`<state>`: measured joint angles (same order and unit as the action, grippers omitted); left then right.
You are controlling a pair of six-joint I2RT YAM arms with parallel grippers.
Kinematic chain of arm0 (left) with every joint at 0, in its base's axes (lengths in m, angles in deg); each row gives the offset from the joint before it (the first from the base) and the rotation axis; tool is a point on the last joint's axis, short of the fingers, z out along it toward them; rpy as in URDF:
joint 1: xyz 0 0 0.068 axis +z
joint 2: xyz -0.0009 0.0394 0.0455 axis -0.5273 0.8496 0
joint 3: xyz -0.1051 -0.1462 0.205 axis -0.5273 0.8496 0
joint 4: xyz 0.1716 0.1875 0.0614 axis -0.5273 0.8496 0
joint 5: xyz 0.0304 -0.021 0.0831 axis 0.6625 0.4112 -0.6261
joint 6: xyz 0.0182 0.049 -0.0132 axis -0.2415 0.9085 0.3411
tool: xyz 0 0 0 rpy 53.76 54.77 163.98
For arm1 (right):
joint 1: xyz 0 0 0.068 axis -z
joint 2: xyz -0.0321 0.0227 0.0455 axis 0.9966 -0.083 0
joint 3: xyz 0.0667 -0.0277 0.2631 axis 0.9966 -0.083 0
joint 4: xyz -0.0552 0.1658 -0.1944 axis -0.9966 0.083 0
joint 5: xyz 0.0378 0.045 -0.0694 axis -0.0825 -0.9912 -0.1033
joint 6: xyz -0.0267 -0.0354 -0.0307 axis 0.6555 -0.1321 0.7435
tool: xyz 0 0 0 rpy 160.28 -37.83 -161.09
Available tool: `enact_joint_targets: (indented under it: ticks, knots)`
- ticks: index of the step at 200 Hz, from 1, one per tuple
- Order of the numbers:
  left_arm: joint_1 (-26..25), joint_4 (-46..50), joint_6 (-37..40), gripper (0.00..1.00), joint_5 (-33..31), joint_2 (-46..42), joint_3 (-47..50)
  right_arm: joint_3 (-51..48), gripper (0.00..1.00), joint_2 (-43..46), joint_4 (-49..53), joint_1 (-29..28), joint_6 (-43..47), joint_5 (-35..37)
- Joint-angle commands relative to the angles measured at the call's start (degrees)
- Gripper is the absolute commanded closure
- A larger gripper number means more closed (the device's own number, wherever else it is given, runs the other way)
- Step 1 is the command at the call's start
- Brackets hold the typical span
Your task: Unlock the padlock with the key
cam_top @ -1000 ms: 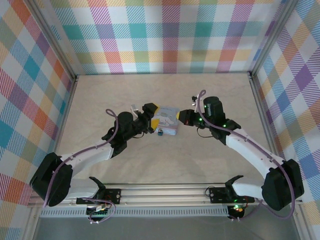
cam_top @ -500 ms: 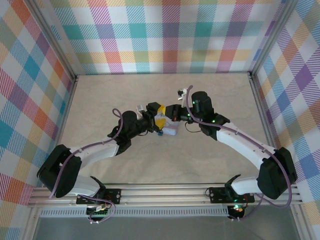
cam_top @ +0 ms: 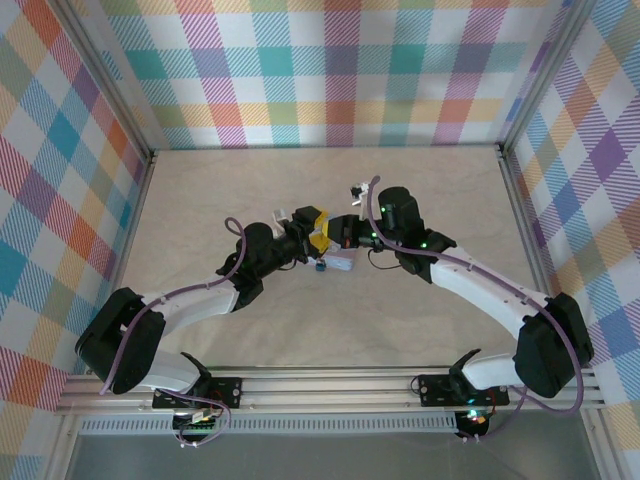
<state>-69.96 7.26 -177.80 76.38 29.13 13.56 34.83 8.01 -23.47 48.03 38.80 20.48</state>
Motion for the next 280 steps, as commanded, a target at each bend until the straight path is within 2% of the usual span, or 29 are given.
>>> enact_joint_targets:
  ticks: [1, 94, 148, 213, 280]
  knots:
    - [-0.54, -3.28, -0.83, 0.45, -1.23, -0.88, 0.94, -1.19, 1.00, 0.54, -0.08, -0.41, 1.18, -0.69]
    - [-0.54, -1.71, -0.39, 0.53, -2.15, -1.92, 1.47, -2.66, 1.00, 2.21, -0.02, -0.49, 1.09, 0.34]
    - [-0.63, -1.21, -0.39, 0.66, -3.00, -2.55, 2.35, -2.82, 1.00, 2.22, -0.05, -0.49, 0.83, 0.54]
    - [-0.63, -1.15, -0.30, 0.73, -2.75, -2.35, 2.42, -2.75, 1.00, 2.11, -0.13, -0.47, 0.48, 0.59]
    - [-0.63, 0.25, 0.10, 0.86, -2.83, -2.55, 2.48, -2.66, 1.00, 2.48, -0.05, -0.49, 0.48, 0.85]
